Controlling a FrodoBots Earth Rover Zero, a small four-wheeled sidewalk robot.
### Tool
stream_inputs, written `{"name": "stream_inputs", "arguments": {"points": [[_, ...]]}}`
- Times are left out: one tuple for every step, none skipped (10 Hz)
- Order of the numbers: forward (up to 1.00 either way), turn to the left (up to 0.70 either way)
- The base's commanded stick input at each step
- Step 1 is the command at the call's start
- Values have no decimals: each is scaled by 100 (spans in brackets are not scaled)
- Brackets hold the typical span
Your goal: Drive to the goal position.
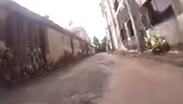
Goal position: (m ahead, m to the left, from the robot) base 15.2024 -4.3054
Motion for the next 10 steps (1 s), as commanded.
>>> {"name": "stream_inputs", "arguments": {"points": [[100,0],[100,0],[100,0],[100,0],[100,0],[100,0],[100,0],[100,0],[100,0],[100,0]]}}
